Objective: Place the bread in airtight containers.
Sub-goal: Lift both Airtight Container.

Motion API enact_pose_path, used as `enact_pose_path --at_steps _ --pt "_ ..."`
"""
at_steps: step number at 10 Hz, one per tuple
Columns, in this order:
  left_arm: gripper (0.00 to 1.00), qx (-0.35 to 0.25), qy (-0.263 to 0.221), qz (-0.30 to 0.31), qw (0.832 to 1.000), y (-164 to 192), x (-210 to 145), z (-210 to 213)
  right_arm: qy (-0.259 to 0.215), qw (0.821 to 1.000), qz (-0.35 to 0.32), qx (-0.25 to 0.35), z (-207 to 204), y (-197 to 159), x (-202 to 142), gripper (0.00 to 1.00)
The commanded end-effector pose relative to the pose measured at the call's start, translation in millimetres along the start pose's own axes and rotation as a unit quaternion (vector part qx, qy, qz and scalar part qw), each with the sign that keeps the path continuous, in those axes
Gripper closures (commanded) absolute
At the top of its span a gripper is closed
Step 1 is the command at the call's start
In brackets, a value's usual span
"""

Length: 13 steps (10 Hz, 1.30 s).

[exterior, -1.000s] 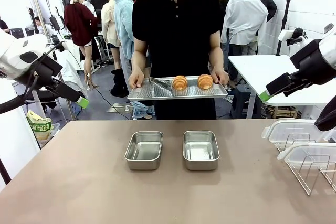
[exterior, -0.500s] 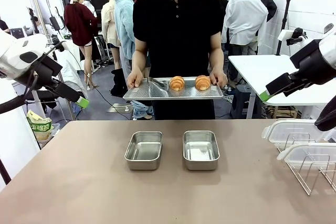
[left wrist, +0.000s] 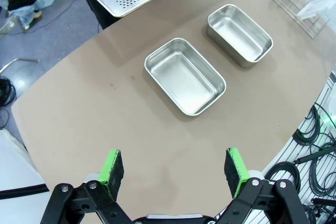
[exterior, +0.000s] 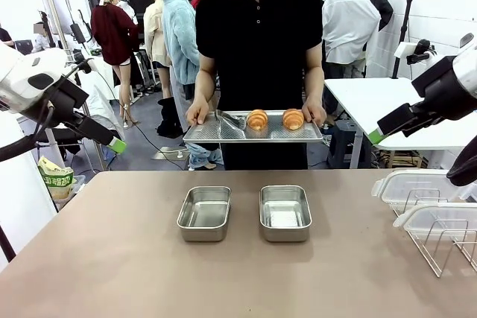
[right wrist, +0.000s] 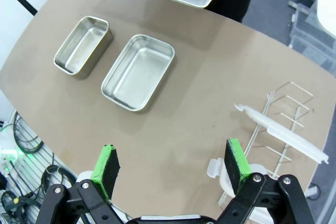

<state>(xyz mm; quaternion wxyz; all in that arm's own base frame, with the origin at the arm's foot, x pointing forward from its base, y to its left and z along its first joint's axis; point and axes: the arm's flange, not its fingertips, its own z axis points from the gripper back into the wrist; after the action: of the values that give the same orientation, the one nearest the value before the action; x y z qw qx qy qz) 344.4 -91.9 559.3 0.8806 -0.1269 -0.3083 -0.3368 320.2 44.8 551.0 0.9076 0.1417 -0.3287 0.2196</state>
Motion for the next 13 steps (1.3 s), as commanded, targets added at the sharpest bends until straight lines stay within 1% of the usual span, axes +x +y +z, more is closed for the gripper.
enact_pose_path --at_steps 1,3,4,5,6,7,8,10,11,12,13 --pt "0.0 -0.007 -0.002 0.0 1.0 1.6 -0.4 -0.3 -0.003 1.0 0.0 0.005 -0.3 -0.1 0.4 0.0" --pt "0.0 0.0 0.0 0.0 1.0 0.0 0.0 0.0 0.0 1.0 0.0 0.0 0.0 0.0 0.0 0.0" --pt "0.0 0.003 0.017 0.018 1.0 -6.5 8.9 -14.2 0.014 0.999 -0.026 -0.019 -18.5 6.9 11.7 0.0" --pt "0.0 0.007 0.043 0.046 0.998 -12.1 16.9 -32.8 0.049 0.998 -0.05 0.0 -43.3 11.2 22.3 0.0" --pt "0.0 0.013 0.061 0.078 0.995 -15.2 25.2 -54.3 0.065 0.995 -0.074 -0.027 -73.3 10.7 37.0 0.0" --pt "0.0 0.009 0.077 0.105 0.991 -17.2 30.6 -69.3 0.094 0.991 -0.088 -0.027 -99.8 12.8 46.3 0.0" --pt "0.0 0.02 0.098 0.128 0.987 -19.5 34.6 -81.6 0.129 0.986 -0.104 -0.027 -124.0 17.1 51.2 0.0" --pt "0.0 0.053 0.138 0.168 0.975 -13.1 37.5 -114.5 0.177 0.973 -0.143 -0.026 -172.3 13.0 57.6 0.0" --pt "0.0 0.06 0.172 0.171 0.968 -8.8 36.0 -134.3 0.199 0.966 -0.157 -0.045 -197.6 9.5 55.3 0.0" --pt "0.0 0.076 0.204 0.178 0.96 -3.6 31.6 -148.5 0.212 0.964 -0.15 -0.055 -215.1 11.7 51.7 0.0" --pt "0.0 0.099 0.223 0.183 0.952 -1.5 27.4 -159.9 0.22 0.96 -0.158 -0.075 -227.0 10.6 48.0 0.0"
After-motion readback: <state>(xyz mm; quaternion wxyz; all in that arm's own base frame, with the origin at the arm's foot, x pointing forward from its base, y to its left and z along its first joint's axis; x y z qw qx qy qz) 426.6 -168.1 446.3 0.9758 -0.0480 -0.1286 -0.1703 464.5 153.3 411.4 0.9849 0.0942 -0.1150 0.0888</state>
